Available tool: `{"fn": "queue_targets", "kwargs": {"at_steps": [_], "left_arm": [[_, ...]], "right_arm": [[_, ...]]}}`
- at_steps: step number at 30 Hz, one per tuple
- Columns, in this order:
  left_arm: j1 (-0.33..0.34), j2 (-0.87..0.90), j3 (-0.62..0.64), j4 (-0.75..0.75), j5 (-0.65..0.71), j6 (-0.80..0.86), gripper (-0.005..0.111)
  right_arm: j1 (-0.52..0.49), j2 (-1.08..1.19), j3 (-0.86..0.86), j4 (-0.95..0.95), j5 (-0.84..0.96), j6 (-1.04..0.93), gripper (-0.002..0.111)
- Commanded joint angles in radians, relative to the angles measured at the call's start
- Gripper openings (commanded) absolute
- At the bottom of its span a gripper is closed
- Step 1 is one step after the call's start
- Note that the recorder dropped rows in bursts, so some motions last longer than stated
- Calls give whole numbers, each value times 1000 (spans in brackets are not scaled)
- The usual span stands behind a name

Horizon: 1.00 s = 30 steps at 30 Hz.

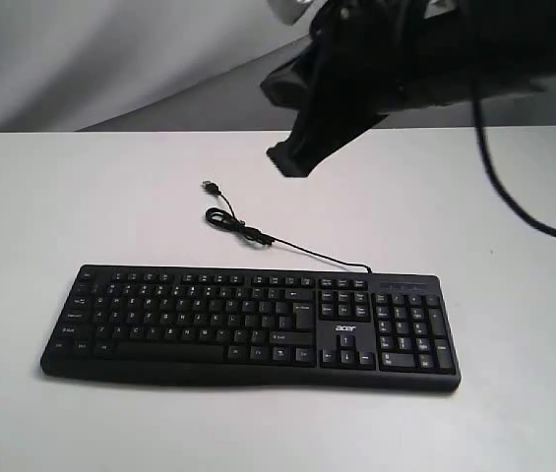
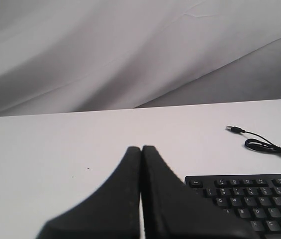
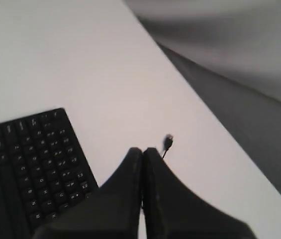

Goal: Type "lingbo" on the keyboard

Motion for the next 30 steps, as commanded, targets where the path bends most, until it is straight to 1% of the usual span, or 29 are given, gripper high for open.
{"fn": "queue_targets", "kwargs": {"at_steps": [1, 6, 11, 13, 14, 16, 20, 22, 24, 26, 30], "left_arm": [[-5, -5, 5, 0, -9, -2, 1], [-5, -5, 5, 0, -9, -2, 1], [-5, -5, 5, 0, -9, -2, 1], [-5, -5, 5, 0, -9, -2, 1], [-5, -5, 5, 0, -9, -2, 1], [-5, -5, 5, 0, -9, -2, 1], [-5, -5, 5, 0, -9, -2, 1], [-5, -5, 5, 0, -9, -2, 1], [-5, -5, 5, 0, -9, -2, 1], [-5, -5, 5, 0, -9, -2, 1], [-5, -5, 5, 0, -9, -2, 1]], "right_arm": [[-2, -111, 49, -5, -28, 21, 0], [-2, -176, 49, 1, -37, 21, 0], [-2, -234, 49, 1, -84, 21, 0], [-2, -259, 49, -25, -112, 21, 0], [-2, -271, 49, -19, -137, 47, 0], [-17, -302, 49, -17, -192, 215, 0], [-97, -352, 49, -96, -182, 513, 0], [-163, -383, 69, -176, -144, 678, 0], [-231, -434, 117, -249, -109, 800, 0], [-290, -505, 191, -302, -97, 869, 0], [-410, -719, 392, -397, -119, 876, 0]]}}
